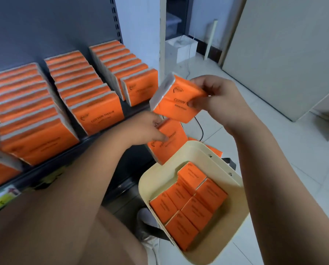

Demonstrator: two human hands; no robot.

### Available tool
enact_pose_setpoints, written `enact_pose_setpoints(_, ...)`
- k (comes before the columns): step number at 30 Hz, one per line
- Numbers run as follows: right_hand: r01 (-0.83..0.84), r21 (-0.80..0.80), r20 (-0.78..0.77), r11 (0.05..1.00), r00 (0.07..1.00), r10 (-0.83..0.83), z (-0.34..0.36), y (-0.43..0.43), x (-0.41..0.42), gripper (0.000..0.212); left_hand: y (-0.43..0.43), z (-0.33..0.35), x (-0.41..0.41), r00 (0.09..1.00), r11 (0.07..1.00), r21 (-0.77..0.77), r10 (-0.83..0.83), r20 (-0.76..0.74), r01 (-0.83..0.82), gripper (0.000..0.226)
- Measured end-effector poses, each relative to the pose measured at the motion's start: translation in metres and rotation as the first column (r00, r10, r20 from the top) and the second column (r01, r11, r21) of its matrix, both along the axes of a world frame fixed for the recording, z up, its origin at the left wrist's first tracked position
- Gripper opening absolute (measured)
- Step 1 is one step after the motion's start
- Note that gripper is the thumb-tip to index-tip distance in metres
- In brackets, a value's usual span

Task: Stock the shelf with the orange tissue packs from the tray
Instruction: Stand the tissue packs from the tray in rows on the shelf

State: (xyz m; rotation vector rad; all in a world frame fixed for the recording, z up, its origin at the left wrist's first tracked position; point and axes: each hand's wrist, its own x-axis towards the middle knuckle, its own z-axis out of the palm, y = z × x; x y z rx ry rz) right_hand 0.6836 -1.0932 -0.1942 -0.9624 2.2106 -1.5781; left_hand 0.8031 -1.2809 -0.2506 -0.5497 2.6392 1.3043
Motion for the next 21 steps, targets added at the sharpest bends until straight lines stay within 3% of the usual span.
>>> enact_pose_setpoints(4, 0.015, 0.016, -0.227, 1.0, 0.974, -0.01, 0.019, -0.043, -0.015, 0.044, 0.0, -0.002, -0.002, 0.999, 0.987, -0.16, -0.011, 0.048, 0.019, 0.04)
enact_pose_setpoints(7, -0.022, 0.13, -0.396, 0.991, 0.915, 0.072, 0.018, -0.076, -0.028, 0.045, 0.003, 0.001, -0.002, 0.999, 0.966, -0.257, -0.027, 0.034, 0.035, 0.046)
enact_pose_setpoints(11, -0.028, 0.324, -0.506, 0.946, 0.839, 0.198, 0.002, -0.107, -0.039, 0.05, 0.005, 0.002, 0.0, 0.999, 0.899, -0.437, -0.029, 0.017, 0.034, 0.02)
enact_pose_setpoints(16, 0.037, 0.269, -0.564, 0.962, 0.816, 0.126, -0.024, -0.13, -0.036, 0.056, 0.001, 0.003, 0.002, 0.998, 0.887, -0.459, -0.03, 0.049, 0.049, 0.026)
enact_pose_setpoints(21, 0.115, 0.209, -0.638, 0.971, 0.769, 0.046, -0.031, -0.14, -0.033, 0.053, 0.0, 0.007, -0.001, 0.998, 0.868, -0.496, 0.014, 0.06, 0.017, 0.017)
